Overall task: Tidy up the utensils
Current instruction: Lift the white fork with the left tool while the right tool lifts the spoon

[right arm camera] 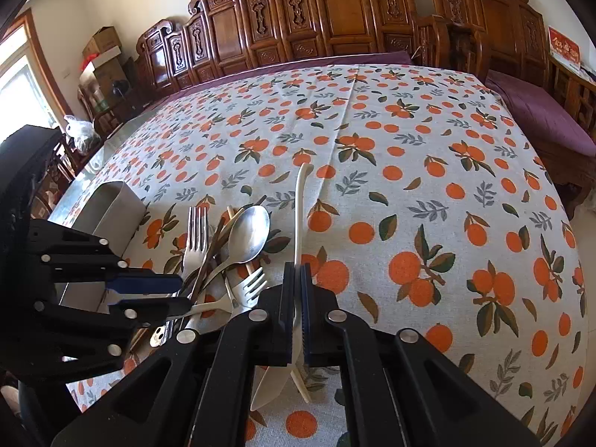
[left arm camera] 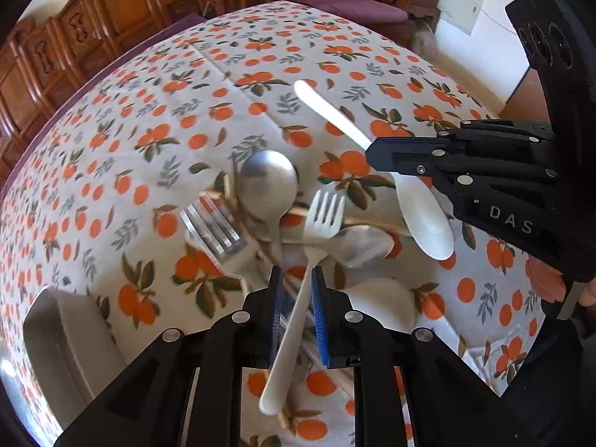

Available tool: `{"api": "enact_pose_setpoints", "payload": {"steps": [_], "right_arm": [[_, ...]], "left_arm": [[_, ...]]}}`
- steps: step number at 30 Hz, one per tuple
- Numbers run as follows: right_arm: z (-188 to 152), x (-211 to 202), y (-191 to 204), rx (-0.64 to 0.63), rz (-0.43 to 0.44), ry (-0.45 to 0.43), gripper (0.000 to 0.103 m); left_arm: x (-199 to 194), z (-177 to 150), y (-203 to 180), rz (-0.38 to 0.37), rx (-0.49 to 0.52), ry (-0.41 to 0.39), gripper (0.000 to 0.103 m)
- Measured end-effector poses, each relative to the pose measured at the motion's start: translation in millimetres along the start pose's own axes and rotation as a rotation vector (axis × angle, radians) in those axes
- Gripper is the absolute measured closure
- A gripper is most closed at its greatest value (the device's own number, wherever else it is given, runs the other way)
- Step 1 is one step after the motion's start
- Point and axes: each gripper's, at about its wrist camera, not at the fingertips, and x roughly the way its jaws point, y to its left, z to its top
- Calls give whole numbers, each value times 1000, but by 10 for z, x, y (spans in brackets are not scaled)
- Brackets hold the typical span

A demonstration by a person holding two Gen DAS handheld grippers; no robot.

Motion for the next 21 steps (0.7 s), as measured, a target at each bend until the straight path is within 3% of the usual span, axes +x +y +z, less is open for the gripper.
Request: {"api": "enact_pose_setpoints", "payload": {"steps": [11,12,13,21], "right_arm": [[2,-33,-34,8,8,-7,98],[2,-37,-43,11,7,-8,98],[2,-39,-54,13,8,-8,98],[7,-27,-67,20,10,-8,98]], "left_arm": [[329,204,-82,26,25,149,88],[336,207,-74,10,20,156,93],[333,203,-63,1,21,159,98],[184,114,-54,-46,-16,133,98]]}}
